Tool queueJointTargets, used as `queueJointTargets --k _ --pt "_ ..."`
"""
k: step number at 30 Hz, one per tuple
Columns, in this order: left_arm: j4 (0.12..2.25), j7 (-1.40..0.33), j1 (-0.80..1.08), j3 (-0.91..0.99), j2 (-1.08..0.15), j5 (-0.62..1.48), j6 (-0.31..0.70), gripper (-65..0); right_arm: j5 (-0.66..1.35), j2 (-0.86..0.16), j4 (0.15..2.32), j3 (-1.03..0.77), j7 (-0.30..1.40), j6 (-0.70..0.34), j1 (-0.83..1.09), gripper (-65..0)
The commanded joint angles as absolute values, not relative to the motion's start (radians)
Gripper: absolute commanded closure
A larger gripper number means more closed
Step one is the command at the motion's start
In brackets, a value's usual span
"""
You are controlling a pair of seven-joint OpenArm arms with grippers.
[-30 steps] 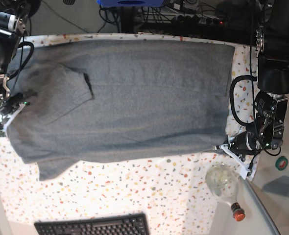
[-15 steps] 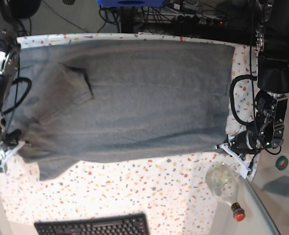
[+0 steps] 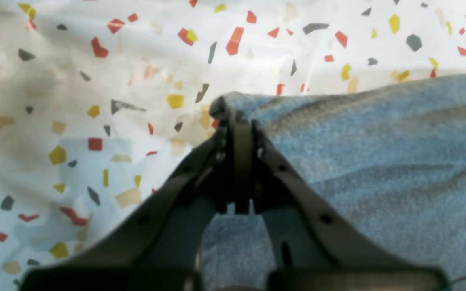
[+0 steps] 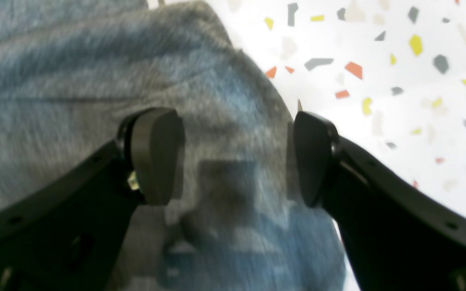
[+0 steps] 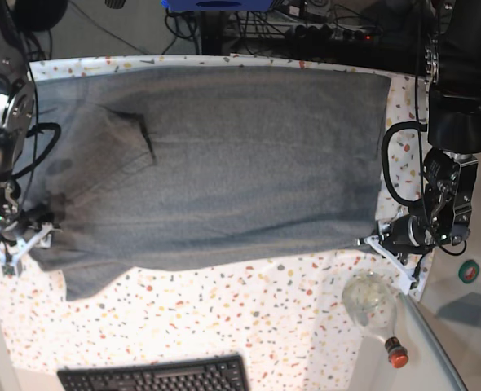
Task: Layout the t-shirt on the table in an organized manner, then fold the t-shirt properly
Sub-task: 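Drag the t-shirt edge with the right gripper away from the left gripper, then release and regrasp the t-shirt edge with the right gripper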
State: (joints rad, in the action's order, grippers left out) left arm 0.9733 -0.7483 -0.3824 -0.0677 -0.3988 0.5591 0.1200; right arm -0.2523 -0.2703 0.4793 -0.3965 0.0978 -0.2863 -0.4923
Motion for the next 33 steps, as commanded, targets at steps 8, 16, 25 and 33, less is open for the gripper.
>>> queueJointTargets --k 8,16,25,33 --pt "0.990 -0.731 -0.414 -0.064 -0.412 0.565 0.124 0.0 -0.246 -0.236 0.621 -0.398 0.255 -0.289 -0.476 -41.7" --pt "0.990 -0.731 -0.414 -0.064 -0.414 0.565 0.124 0.0 -0.245 -0.232 0.414 -0.406 0.239 -0.289 -0.518 -36.0" --pt "0.990 -0.731 -0.412 -0.064 -0.414 0.565 0.124 0.0 -0.243 -0.220 0.529 -0.409 0.251 -0.291 -0.463 0.0" --pt "0.990 -0.731 -0.412 -0.067 -0.414 0.565 0.124 0.0 -0.243 -0.145 0.966 -0.401 0.444 -0.295 -0.300 0.0"
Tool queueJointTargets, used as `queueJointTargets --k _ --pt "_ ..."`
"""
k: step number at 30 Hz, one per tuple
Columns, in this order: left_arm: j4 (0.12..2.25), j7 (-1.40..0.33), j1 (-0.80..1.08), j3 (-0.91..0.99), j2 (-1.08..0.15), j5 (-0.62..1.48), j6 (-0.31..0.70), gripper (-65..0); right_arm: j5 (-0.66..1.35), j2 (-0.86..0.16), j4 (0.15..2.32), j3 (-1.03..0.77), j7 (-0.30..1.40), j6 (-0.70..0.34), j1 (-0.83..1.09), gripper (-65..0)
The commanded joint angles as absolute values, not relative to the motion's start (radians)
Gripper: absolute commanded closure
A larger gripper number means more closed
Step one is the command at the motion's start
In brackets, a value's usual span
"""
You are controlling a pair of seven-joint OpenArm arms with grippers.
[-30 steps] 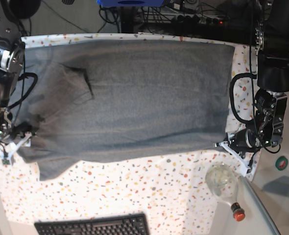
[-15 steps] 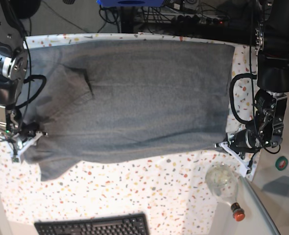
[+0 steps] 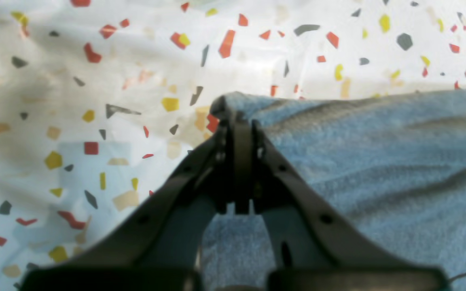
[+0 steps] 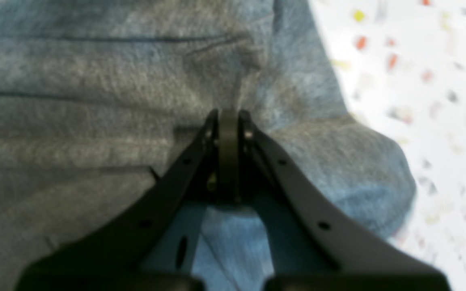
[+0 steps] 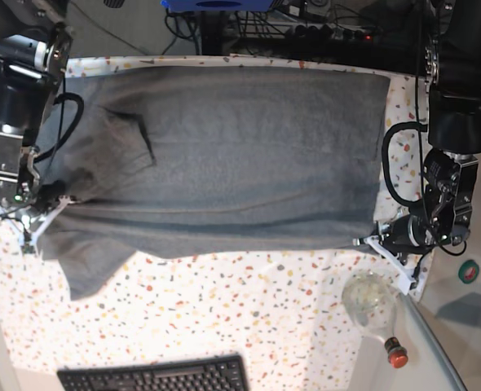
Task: Layout the t-shirt on the table in an organized manner, then fold the t-shirt properly
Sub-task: 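Release and regrasp the t-shirt edge with the right gripper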
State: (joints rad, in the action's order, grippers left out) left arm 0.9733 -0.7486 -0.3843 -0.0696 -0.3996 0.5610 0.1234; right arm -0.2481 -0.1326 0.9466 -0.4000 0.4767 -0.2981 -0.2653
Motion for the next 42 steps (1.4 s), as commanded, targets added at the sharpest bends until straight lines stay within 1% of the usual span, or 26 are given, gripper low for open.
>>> queueJointTargets --k 1,4,10,14,17,19,20,22,25,27,28,30,32,34,37,39,42 --pt "0.990 -0.731 -0.412 -0.068 -0.414 0.565 0.124 0.0 -0.243 -0.139 1.001 -0.401 0.467 -0.315 -0.282 0.0" --pt "0.990 -0.731 -0.412 -0.071 -0.414 0.565 0.124 0.0 -0.243 -0.128 1.070 -0.407 0.538 -0.369 -0.252 0.0" --pt "0.990 -0.731 -0.412 -0.073 -0.412 0.564 0.124 0.0 -0.243 -0.102 1.113 -0.409 0.573 -0.369 -0.206 0.0" --pt "0.990 -0.731 -0.412 -0.073 -0.414 0.564 0.124 0.0 -0.243 -0.090 1.127 -0.409 0.662 -0.364 -0.203 0.0" --pt "0.989 -0.731 -0.412 -0.073 -0.414 0.564 0.124 0.0 -0.243 -0.079 1.205 -0.409 0.700 -0.364 -0.191 -17.3" --pt "0.989 -0.731 -0.412 -0.073 -0.414 0.564 0.124 0.0 -0.243 -0.061 1.288 -0.409 0.717 -0.364 -0.168 -27.2" --pt "0.989 -0.731 -0.412 -0.073 -0.414 0.564 0.124 0.0 -0.243 -0.050 1.337 -0.409 0.728 -0.364 -0.160 -31.1" --pt "0.989 -0.731 -0.412 -0.073 -0.414 0.564 0.124 0.0 -0.243 -0.036 1.425 -0.409 0.733 -0.364 -0.140 -34.4" --pt "0.989 -0.731 -0.412 -0.071 -0.414 0.562 0.124 0.0 -0.243 -0.044 1.452 -0.404 0.725 -0.364 -0.166 -34.4" --pt "0.989 -0.731 -0.412 -0.067 -0.415 0.562 0.124 0.0 -0.243 -0.056 1.386 -0.407 0.722 -0.364 -0.232 -34.4" --pt "0.989 -0.731 -0.412 -0.065 -0.415 0.562 0.124 0.0 -0.243 -0.081 1.326 -0.409 0.704 -0.364 -0.271 -34.2" --pt "0.990 -0.731 -0.412 -0.064 -0.415 0.562 0.124 0.0 -0.243 -0.116 1.176 -0.409 0.631 -0.357 -0.346 -34.2" --pt "0.990 -0.731 -0.412 -0.062 -0.415 0.562 0.124 0.0 -0.245 -0.150 0.995 -0.409 0.539 -0.297 -0.421 -34.2" --pt "0.990 -0.731 -0.409 -0.062 -0.417 0.562 0.124 0.0 -0.245 -0.186 0.816 -0.407 0.441 -0.200 -0.483 -34.2" --pt "1.003 -0.731 -0.397 -0.059 -0.435 0.565 0.124 0.0 -0.245 -0.234 0.608 -0.403 0.311 -0.101 -0.541 -34.2" --pt "1.024 -0.731 -0.383 -0.059 -0.437 0.567 0.124 0.0 -0.245 -0.254 0.529 -0.401 0.269 -0.077 -0.561 -34.2" --pt "1.073 -0.731 -0.366 -0.059 -0.447 0.567 0.124 0.0 -0.245 -0.259 0.503 -0.401 0.246 -0.077 -0.559 -34.2"
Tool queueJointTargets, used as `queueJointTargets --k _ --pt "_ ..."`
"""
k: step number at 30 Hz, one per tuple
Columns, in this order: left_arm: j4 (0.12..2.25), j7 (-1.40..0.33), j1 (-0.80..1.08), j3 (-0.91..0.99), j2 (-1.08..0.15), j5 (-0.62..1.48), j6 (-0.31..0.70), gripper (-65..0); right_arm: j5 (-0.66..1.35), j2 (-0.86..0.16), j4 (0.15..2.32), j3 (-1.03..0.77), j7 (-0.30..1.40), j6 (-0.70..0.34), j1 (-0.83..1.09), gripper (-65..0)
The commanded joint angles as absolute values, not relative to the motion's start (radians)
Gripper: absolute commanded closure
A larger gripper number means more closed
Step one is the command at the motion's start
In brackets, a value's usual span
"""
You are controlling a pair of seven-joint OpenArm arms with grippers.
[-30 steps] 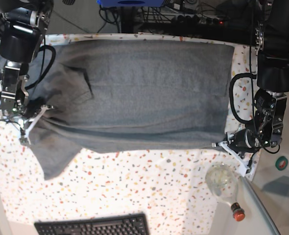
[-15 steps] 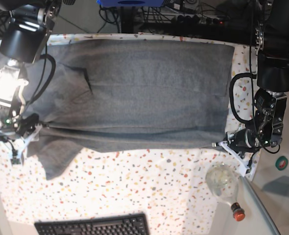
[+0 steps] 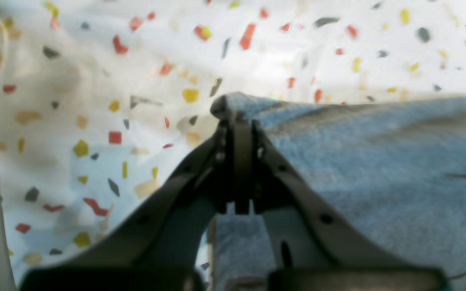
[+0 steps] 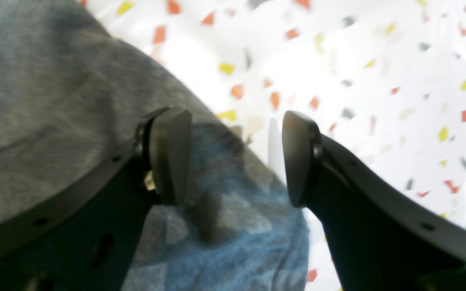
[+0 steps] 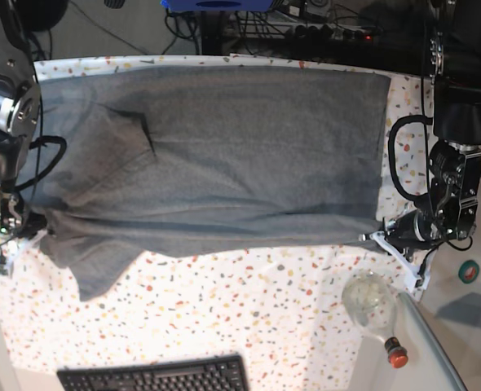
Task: Layout the t-shirt on the table in an organized manner, then fold the t-shirt properly
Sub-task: 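Release and regrasp the t-shirt edge with the right gripper, then pull the grasped edge with the right gripper to smooth the t-shirt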
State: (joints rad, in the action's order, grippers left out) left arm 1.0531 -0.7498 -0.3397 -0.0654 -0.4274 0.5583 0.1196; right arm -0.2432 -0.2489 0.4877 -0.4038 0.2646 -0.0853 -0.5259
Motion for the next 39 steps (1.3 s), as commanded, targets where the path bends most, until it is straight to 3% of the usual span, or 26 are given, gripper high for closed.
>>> queueJointTargets --k 1,9,19,27,29,32,39 --pt "1.082 -0.731 -0.358 -0.059 -0.449 0.567 0.124 0.0 -0.245 -0.259 0.503 -0.403 0.239 -0.077 -0.559 -34.2" --pt "1.089 -0.731 -0.351 -0.059 -0.449 0.567 0.124 0.0 -0.243 -0.255 0.476 -0.401 0.191 -0.081 -0.596 -34.5" --pt "1.089 -0.731 -0.351 -0.059 -0.446 0.567 0.124 0.0 -0.243 -0.288 0.214 -0.400 0.042 -0.081 -0.676 -34.7" --pt "1.089 -0.731 -0.349 -0.061 -0.447 0.567 0.124 0.0 -0.243 -0.289 0.205 -0.400 0.028 -0.081 -0.641 -33.3" --pt "1.089 -0.731 -0.349 -0.061 -0.446 0.567 0.124 0.0 -0.243 -0.289 0.208 -0.400 0.028 -0.081 -0.630 -24.9" --pt "1.089 -0.731 -0.349 -0.061 -0.444 0.567 0.124 0.0 -0.243 -0.289 0.220 -0.407 0.028 -0.081 -0.624 0.0" --pt "1.089 -0.733 -0.349 -0.061 -0.443 0.567 0.124 0.0 -0.243 -0.286 0.377 -0.400 0.031 -0.081 -0.601 0.0"
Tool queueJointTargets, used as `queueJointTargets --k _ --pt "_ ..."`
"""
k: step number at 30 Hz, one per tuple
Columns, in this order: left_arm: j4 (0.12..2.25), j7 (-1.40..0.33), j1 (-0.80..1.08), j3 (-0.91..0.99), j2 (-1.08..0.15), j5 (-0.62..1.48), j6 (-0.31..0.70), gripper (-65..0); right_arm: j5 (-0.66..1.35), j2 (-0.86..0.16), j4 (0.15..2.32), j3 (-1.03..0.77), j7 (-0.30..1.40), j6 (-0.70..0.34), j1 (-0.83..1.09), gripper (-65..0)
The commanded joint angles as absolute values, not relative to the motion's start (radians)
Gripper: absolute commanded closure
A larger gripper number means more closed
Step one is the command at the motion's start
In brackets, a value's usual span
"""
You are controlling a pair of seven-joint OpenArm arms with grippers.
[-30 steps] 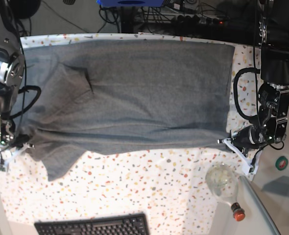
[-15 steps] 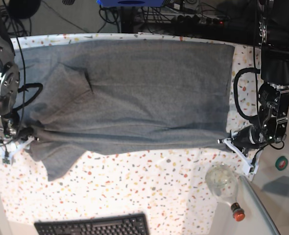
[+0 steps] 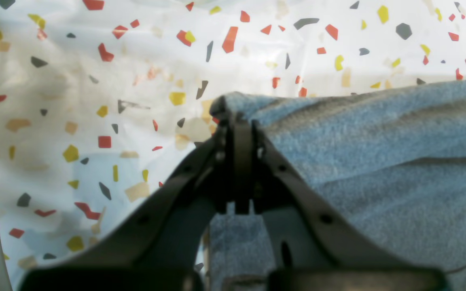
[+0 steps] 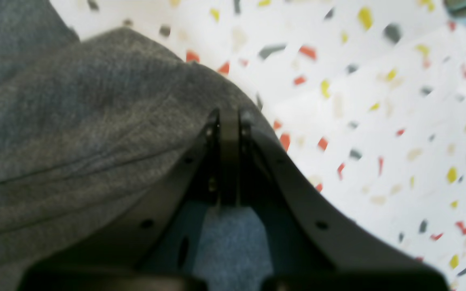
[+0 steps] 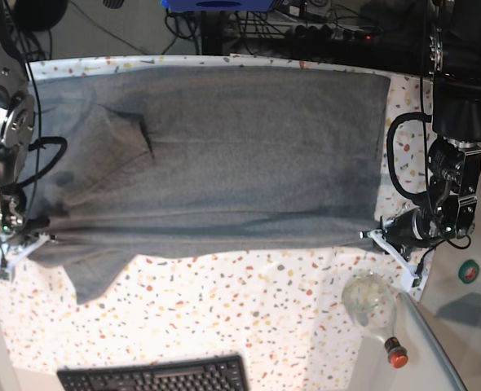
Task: Layout the t-shirt on the table in an organized manner, then fold the t-shirt properly
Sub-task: 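Pull the grasped edge with the right gripper to smooth the t-shirt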
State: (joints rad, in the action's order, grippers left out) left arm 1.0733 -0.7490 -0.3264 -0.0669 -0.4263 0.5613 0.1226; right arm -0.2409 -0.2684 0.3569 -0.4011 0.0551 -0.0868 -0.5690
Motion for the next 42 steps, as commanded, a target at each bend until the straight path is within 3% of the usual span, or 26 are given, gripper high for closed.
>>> queueJointTargets --k 1,13,19,30,36,38,41,42 --pt "1.089 -0.733 -0.349 -0.061 -0.443 0.567 0.124 0.0 -0.245 -0.286 0.384 -0.398 0.033 -0.081 -0.601 0.0" --pt "1.109 -0.733 -0.361 -0.058 -0.440 0.579 0.124 0.0 -0.246 -0.286 0.461 -0.398 0.033 -0.140 -0.598 0.0" --pt "1.150 -0.733 -0.358 -0.059 -0.450 0.765 0.124 0.0 -0.246 -0.286 0.466 -0.398 0.033 -0.140 -0.587 0.0" --pt "1.175 -0.782 -0.340 -0.059 -0.452 0.766 0.122 0.0 -0.246 -0.282 0.694 -0.398 0.087 -0.142 -0.447 0.0" --pt "1.221 -0.782 -0.321 -0.061 -0.461 0.766 0.122 0.0 -0.243 -0.285 0.682 -0.407 0.087 -0.142 -0.481 0.0" --pt "1.221 -0.782 -0.320 -0.061 -0.461 0.766 0.122 0.0 -0.243 -0.288 0.587 -0.407 0.082 -0.142 -0.536 0.0" --pt "1.221 -0.782 -0.317 -0.061 -0.461 0.766 0.122 0.0 -0.243 -0.315 0.409 -0.403 0.059 -0.142 -0.622 -18.8" --pt "1.221 -0.782 -0.315 -0.061 -0.461 0.766 0.122 0.0 -0.243 -0.323 0.361 -0.401 0.025 -0.142 -0.642 -21.8"
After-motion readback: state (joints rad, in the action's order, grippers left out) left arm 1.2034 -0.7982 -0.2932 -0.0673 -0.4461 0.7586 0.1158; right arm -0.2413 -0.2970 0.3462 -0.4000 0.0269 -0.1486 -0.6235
